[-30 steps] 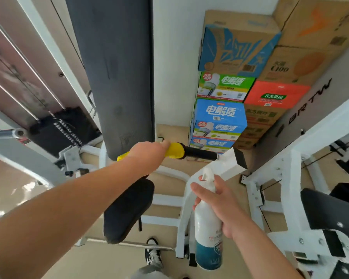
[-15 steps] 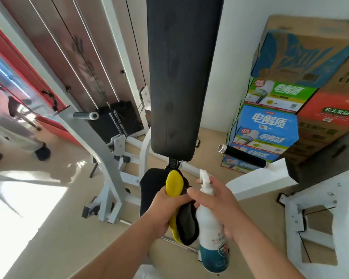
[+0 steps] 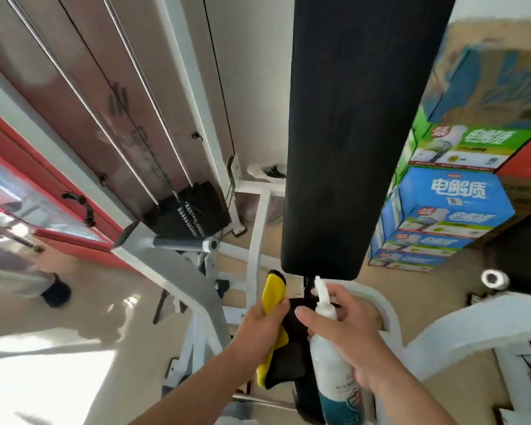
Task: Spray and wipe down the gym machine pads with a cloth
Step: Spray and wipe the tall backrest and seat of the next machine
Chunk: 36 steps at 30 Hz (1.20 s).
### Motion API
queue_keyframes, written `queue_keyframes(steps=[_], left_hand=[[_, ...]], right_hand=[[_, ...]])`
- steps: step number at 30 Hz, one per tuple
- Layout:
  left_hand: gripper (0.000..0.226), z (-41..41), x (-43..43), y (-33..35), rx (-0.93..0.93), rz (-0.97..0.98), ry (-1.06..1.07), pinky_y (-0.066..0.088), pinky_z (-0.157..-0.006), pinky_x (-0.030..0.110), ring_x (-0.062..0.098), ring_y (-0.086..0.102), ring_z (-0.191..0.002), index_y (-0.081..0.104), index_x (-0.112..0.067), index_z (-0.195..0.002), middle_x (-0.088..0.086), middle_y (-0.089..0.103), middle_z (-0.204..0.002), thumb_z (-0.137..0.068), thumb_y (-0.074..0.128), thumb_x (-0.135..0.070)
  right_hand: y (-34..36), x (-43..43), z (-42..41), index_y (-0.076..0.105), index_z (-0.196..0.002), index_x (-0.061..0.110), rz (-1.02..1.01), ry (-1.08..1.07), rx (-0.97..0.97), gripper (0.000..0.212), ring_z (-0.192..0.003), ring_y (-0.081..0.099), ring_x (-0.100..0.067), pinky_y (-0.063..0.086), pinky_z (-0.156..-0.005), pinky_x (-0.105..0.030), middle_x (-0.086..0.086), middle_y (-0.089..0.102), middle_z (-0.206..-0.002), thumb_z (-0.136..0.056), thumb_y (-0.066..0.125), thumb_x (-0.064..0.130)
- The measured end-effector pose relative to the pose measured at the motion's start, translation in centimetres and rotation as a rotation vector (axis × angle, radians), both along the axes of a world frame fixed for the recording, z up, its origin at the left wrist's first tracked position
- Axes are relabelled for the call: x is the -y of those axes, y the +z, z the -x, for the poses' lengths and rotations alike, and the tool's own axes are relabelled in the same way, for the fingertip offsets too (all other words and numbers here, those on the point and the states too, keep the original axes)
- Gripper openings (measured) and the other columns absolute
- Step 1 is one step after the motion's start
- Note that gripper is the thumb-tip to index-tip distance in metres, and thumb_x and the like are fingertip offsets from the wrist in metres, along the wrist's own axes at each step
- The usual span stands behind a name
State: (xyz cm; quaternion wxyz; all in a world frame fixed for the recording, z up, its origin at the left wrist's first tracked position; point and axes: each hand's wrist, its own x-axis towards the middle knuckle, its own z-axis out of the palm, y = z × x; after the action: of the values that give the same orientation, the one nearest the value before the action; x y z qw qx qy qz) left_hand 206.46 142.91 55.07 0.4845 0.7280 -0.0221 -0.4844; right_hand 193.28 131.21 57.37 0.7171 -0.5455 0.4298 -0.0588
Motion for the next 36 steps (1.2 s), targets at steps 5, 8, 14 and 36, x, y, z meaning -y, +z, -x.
queue_keyframes(steps=[5,8,14,36], left_hand=[[0.043,-8.4,-6.4,0.1,0.141,0.055,0.124,0.057,-0.069,0.042,0.028,0.066,-0.067,0.065,0.004,-0.095,0.018,0.064,-0.07,-0.097,0.066,-0.039],[0.048,-12.1,-8.5,1.4,0.225,0.154,0.215,0.051,-0.062,0.04,0.026,0.059,-0.062,0.059,0.007,-0.084,0.013,0.059,-0.064,-0.087,0.065,-0.041],[0.042,-20.2,-10.0,3.7,0.568,0.153,0.437,0.043,-0.054,0.04,0.019,0.048,-0.053,0.05,-0.005,-0.071,-0.001,0.048,-0.056,-0.094,0.063,-0.037],[0.021,-28.1,-9.7,-1.9,0.387,0.242,0.077,0.051,-0.084,0.038,0.017,0.06,-0.085,0.065,-0.013,-0.103,0.012,0.063,-0.09,-0.106,0.057,-0.031]], right_hand=[[0.8,-6.3,-8.8,0.065,-0.123,0.022,-0.084,0.056,-0.02,0.053,-0.067,0.072,-0.02,0.059,-0.062,-0.034,-0.007,0.077,-0.079,-0.08,0.096,0.032],[1.1,-8.6,-12.4,0.067,-0.121,0.026,-0.074,0.121,-0.033,0.051,-0.07,0.073,-0.02,0.06,-0.062,-0.03,-0.007,0.079,-0.084,-0.08,0.097,0.029],[1.8,-11.0,-18.0,0.061,-0.12,0.045,0.018,0.167,-0.058,0.053,-0.078,0.077,-0.014,0.06,-0.07,-0.027,-0.001,0.083,-0.098,-0.08,0.096,0.046],[-1.1,-14.9,-25.0,0.063,-0.119,0.039,-0.071,-0.122,-0.083,0.053,-0.08,0.075,-0.016,0.057,-0.071,-0.031,-0.007,0.082,-0.101,-0.079,0.096,0.048]])
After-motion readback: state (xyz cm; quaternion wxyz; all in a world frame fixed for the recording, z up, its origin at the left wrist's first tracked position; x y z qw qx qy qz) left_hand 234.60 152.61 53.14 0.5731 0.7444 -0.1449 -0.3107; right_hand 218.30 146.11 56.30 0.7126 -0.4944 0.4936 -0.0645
